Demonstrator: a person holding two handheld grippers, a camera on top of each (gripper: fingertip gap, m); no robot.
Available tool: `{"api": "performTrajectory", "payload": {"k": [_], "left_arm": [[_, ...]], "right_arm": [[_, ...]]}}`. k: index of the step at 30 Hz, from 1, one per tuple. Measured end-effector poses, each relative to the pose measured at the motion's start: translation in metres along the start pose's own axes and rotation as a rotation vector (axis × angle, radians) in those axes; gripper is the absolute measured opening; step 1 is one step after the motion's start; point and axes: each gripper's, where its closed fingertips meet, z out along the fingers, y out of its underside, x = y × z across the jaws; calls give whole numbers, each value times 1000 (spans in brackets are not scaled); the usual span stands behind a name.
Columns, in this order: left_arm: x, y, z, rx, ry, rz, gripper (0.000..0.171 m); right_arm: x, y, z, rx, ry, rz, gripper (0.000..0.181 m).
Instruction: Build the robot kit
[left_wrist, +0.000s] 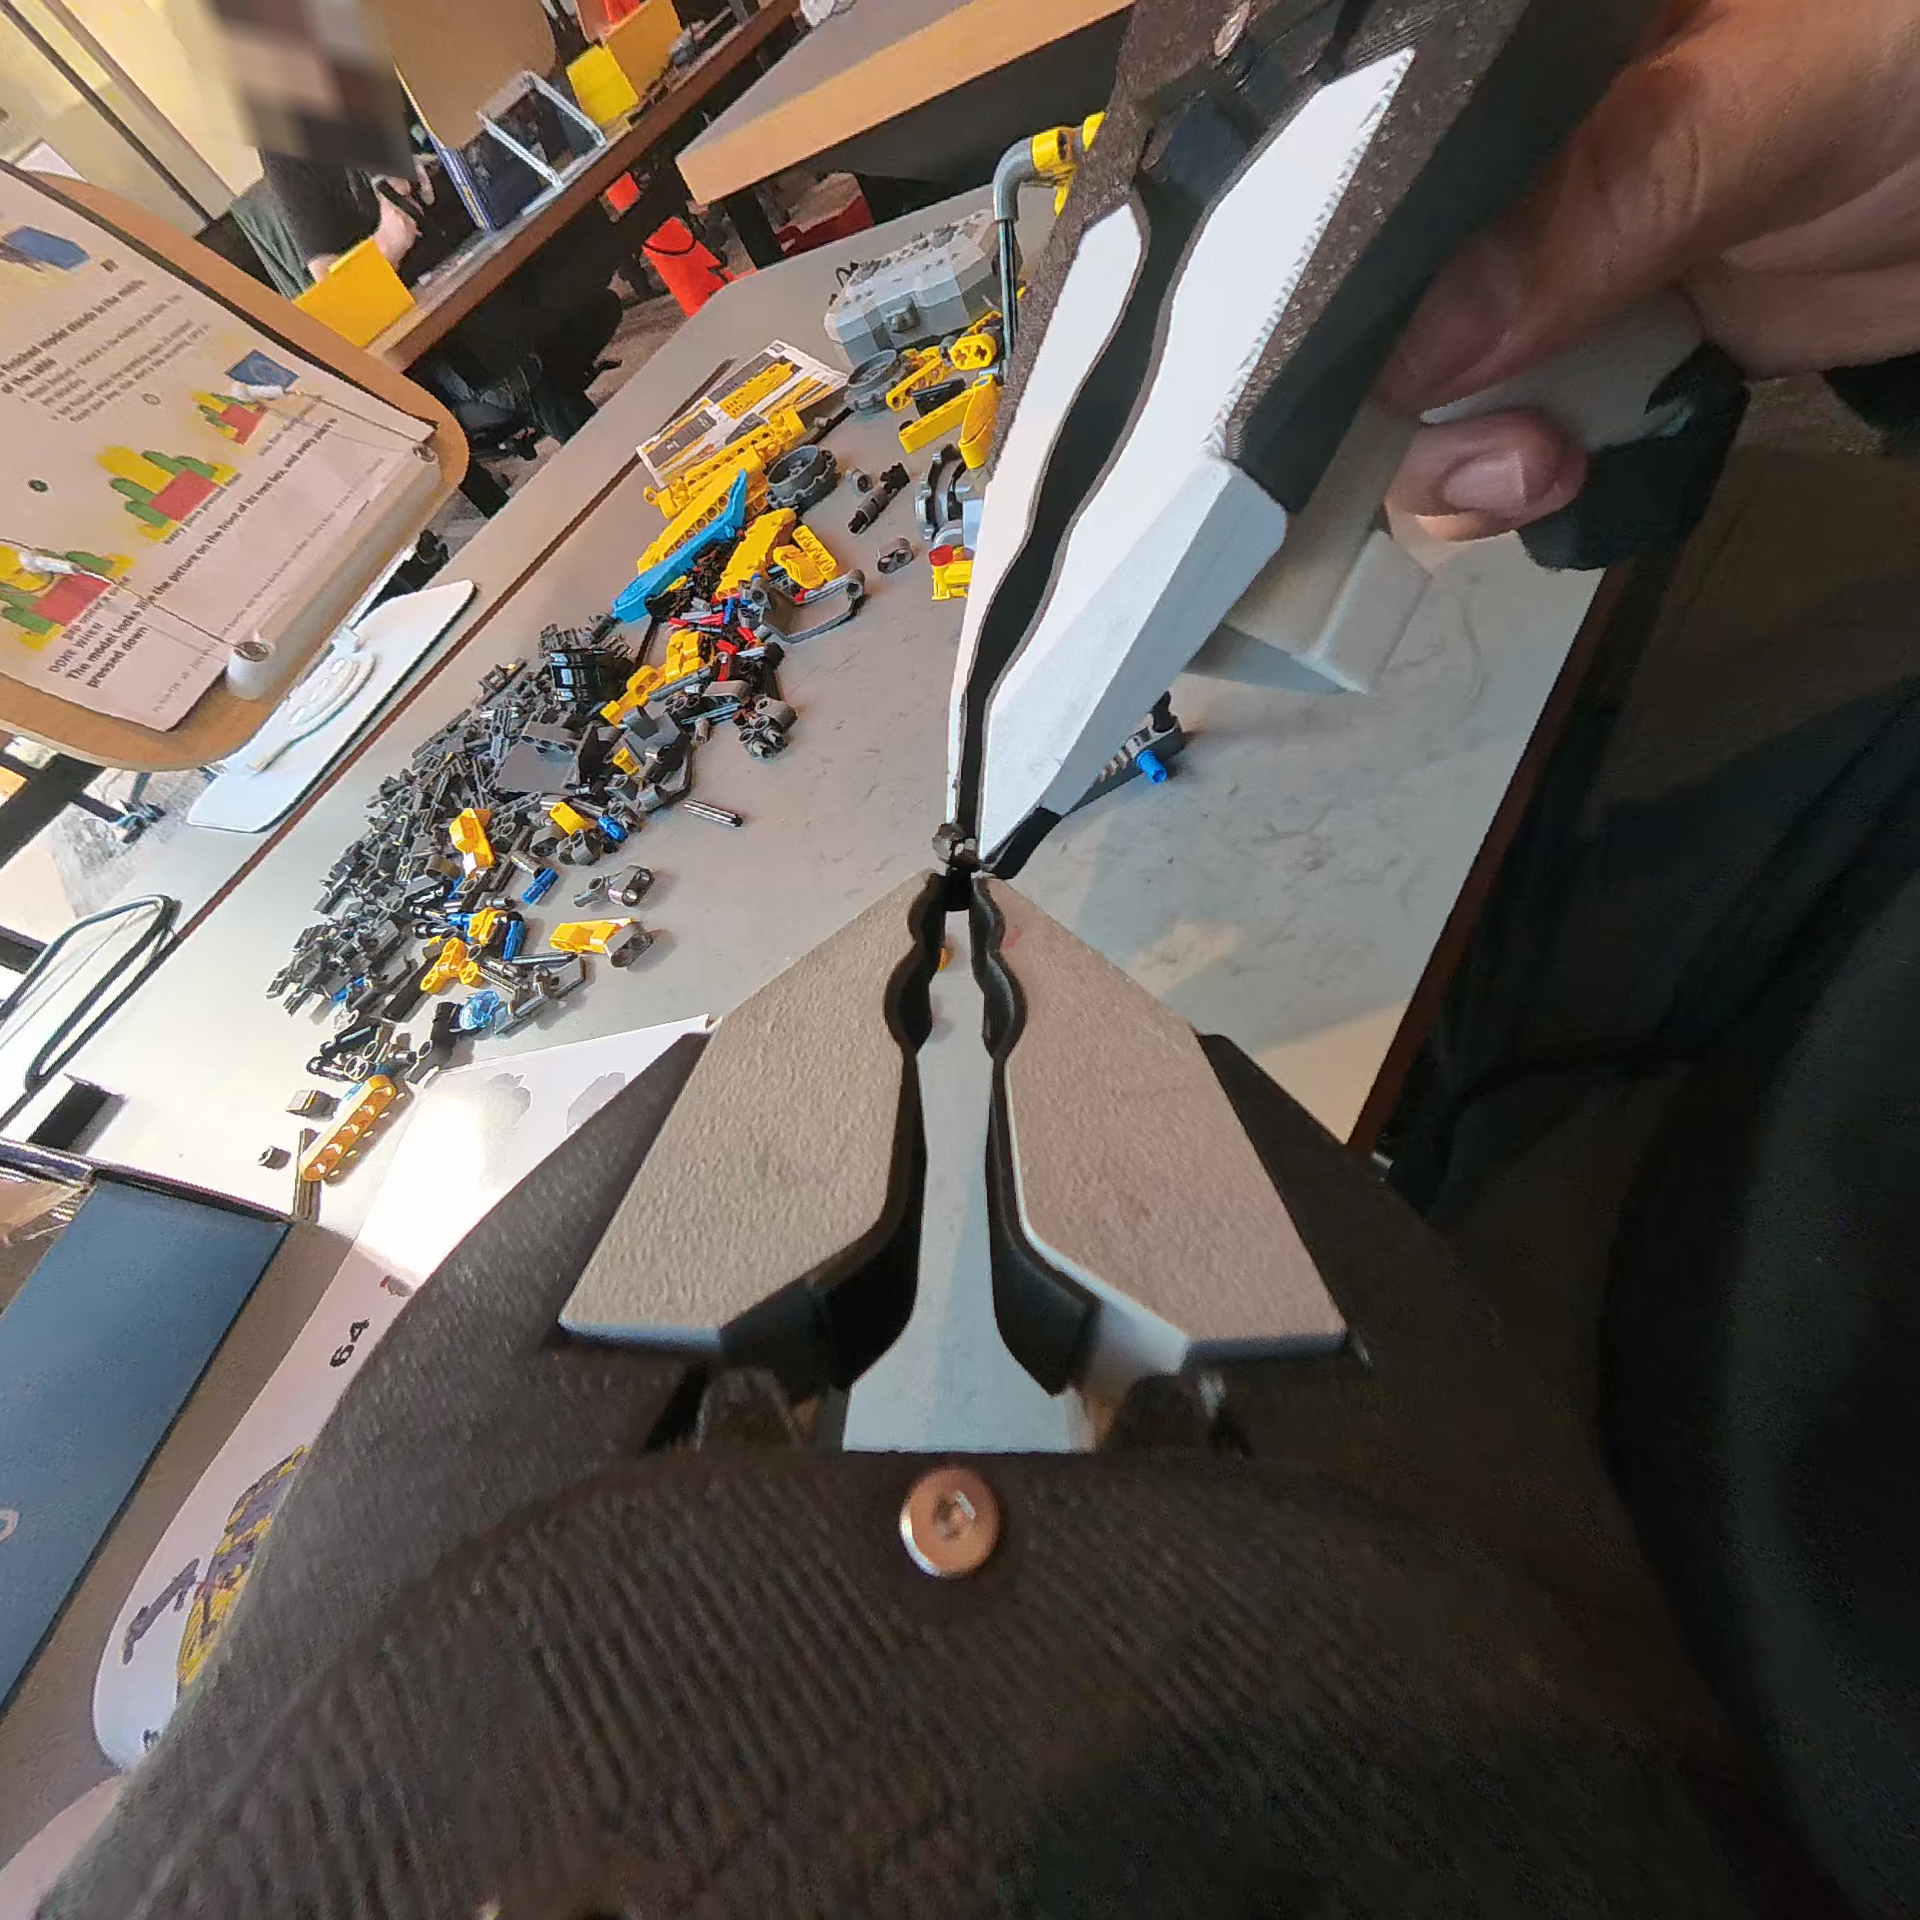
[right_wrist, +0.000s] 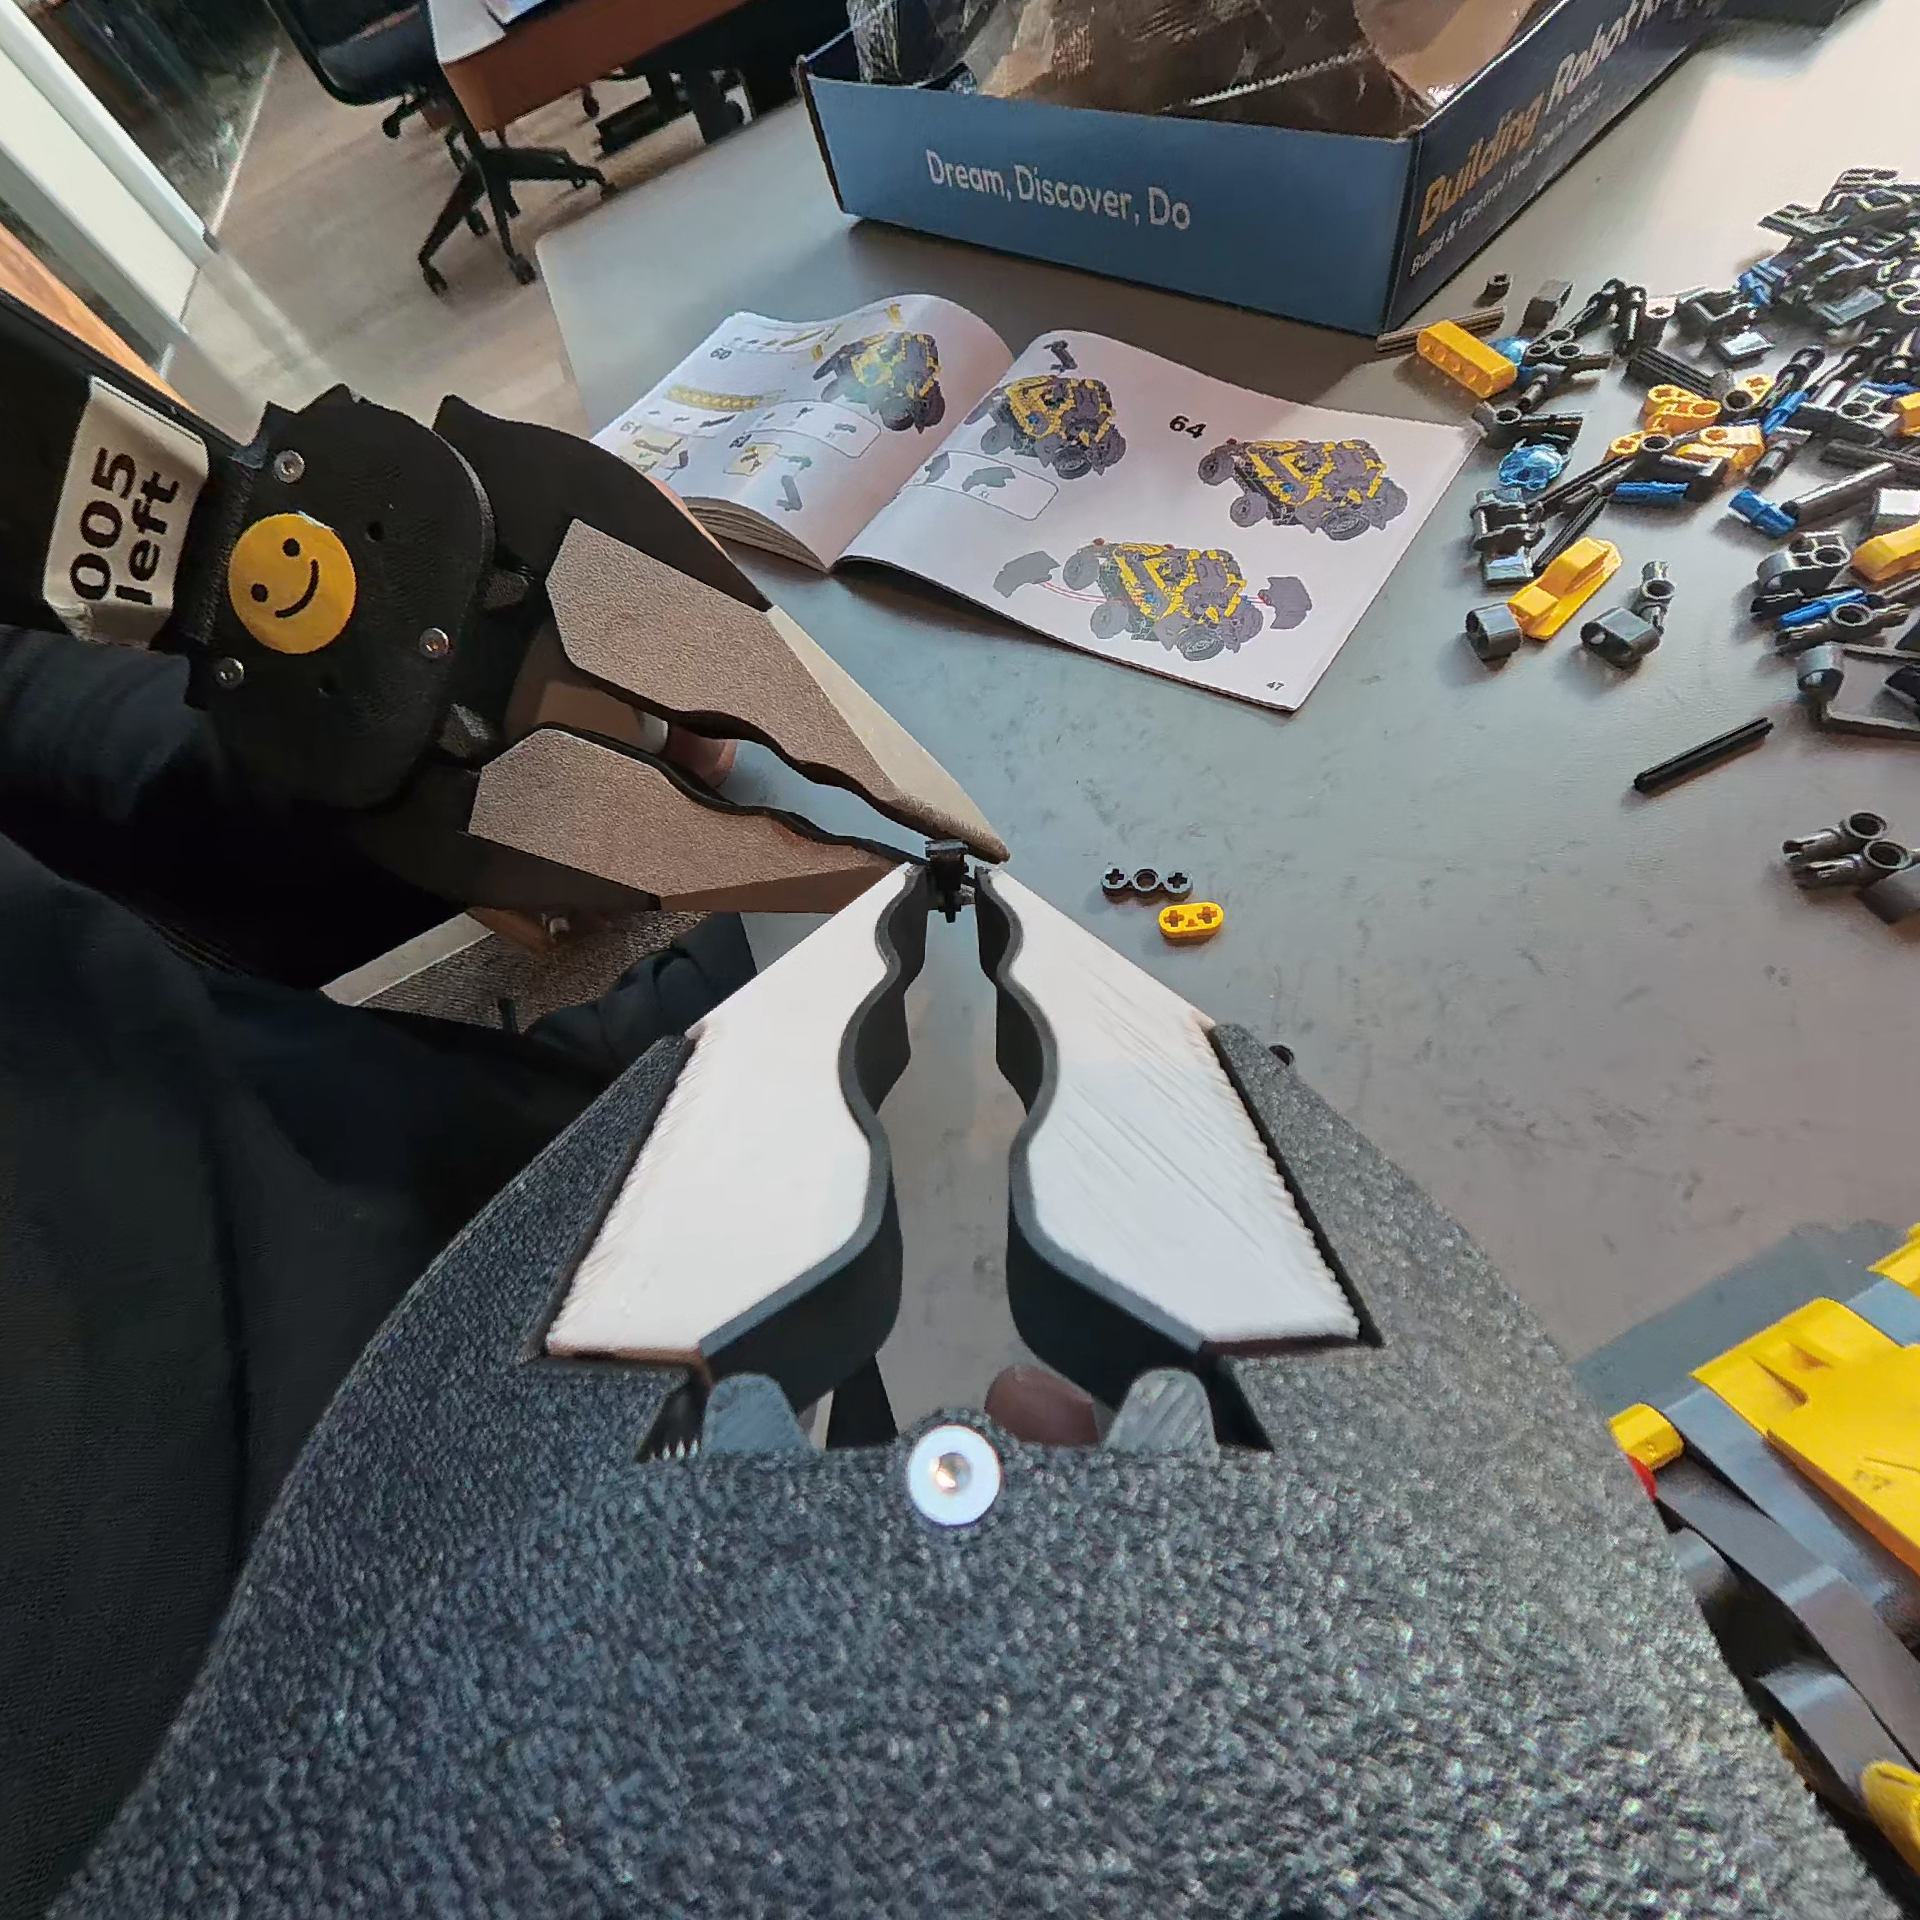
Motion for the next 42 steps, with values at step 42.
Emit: {"api": "performTrajectory", "payload": {"k": [42], "left_arm": [[-8, 52, 32, -362, 134, -270, 5]], "right_arm": [[31, 12, -24, -25, 197, 18, 7]]}}
